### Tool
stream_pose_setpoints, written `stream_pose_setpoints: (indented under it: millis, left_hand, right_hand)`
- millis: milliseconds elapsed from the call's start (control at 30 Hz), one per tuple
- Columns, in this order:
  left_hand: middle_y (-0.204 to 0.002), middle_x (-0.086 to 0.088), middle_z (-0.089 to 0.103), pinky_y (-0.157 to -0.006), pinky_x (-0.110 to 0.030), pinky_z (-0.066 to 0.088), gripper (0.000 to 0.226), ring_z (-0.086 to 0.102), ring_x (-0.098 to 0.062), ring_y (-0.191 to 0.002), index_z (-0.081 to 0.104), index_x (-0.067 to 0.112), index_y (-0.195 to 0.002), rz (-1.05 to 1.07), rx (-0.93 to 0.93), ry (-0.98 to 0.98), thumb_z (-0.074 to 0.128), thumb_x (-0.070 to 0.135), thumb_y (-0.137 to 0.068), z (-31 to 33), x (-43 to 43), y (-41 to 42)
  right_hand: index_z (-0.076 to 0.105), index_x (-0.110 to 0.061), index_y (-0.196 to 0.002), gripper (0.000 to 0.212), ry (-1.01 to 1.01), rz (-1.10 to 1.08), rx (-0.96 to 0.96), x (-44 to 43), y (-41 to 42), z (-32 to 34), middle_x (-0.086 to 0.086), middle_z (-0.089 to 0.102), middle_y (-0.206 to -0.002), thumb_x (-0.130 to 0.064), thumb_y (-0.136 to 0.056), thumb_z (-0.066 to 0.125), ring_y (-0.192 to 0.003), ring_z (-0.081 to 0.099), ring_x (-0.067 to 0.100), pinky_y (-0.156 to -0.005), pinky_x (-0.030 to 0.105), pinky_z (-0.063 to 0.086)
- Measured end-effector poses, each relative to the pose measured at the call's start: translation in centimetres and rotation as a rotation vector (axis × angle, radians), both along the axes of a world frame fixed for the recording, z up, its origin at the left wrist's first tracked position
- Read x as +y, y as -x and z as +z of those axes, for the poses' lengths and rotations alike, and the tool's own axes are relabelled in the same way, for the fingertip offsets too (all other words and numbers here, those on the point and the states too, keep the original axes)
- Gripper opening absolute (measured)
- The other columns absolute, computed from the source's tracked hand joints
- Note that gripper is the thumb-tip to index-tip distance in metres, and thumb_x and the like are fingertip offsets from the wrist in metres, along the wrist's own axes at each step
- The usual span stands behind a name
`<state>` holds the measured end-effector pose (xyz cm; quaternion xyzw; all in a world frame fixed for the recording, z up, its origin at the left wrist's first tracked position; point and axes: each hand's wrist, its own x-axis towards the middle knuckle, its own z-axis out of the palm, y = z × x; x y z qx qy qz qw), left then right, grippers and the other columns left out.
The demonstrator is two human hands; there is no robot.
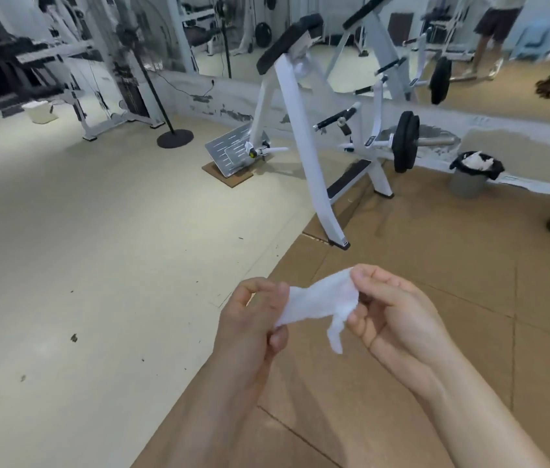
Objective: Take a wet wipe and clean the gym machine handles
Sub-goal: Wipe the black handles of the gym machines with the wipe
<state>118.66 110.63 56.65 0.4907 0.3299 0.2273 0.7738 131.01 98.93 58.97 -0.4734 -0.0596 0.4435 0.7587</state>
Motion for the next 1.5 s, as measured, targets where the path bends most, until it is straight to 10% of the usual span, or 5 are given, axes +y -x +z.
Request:
stream_pose_setpoints:
  millis: [233,433,1000,1267,1500]
  left_hand:
    - [-0.050,0.004,0.049,-0.059,-0.030,0.034,0.042,0.042,-0.013,-0.046,0.076,0.035,-0.092,-0.364,0.164,-0.456,0.072,0.065,-0.063,-1.3,5.6,-15.7]
    - [-0.061,0.011,0.060,-0.062,-0.017,0.044,0.010,0.055,-0.007,-0.060,0.073,0.023,-0.079,-0.360,0.226,-0.516,0.081,0.022,-0.074,-3.8,8.4,-33.2]
    - [-0.080,-0.006,0.072,-0.068,-0.027,0.054,0.014,0.067,-0.017,-0.075,0.069,0.011,-0.084,-0.061,0.141,-0.148,0.063,0.024,-0.086,-7.4,29.1,-69.5]
    - [-0.071,-0.014,0.059,-0.046,-0.025,0.045,0.017,0.052,-0.018,-0.049,0.062,0.015,-0.083,-0.100,0.064,0.217,0.056,0.000,-0.089,-7.9,44.9,-85.7]
    - [-0.074,-0.004,0.072,-0.060,-0.019,0.050,0.019,0.065,-0.010,-0.065,0.077,0.014,-0.079,-0.115,0.271,-0.023,0.062,0.005,-0.085,-10.8,50.3,-94.4]
  right_hand:
    - [0.059,-0.015,-0.076,0.013,0.081,-0.135,-0.074,4.1,-16.3,-1.5,0.009,0.049,-0.064,-0.014,-0.089,0.058,-0.052,0.044,0.018,-0.043,0.025,0.041]
    - [0.062,-0.012,-0.099,0.021,-0.023,0.029,-0.162,7.0,-33.1,-2.3,0.009,0.062,-0.080,0.002,-0.084,0.060,-0.057,0.053,0.014,-0.048,0.020,0.046]
    - [0.072,-0.032,-0.074,0.018,0.595,0.083,-0.838,29.9,-69.9,-8.7,-0.001,0.066,-0.081,-0.026,-0.089,0.064,-0.067,0.057,-0.001,-0.061,0.009,0.044]
    - [0.061,0.007,-0.099,0.023,0.235,-0.049,-0.016,44.2,-83.9,-9.1,0.019,0.070,-0.087,-0.012,-0.097,0.048,-0.074,0.070,0.022,-0.062,0.028,0.057]
    - [0.061,0.006,-0.113,0.030,0.187,-0.095,0.184,50.6,-93.1,-11.5,0.023,0.068,-0.102,0.001,-0.084,0.057,-0.086,0.070,0.023,-0.072,0.027,0.059]
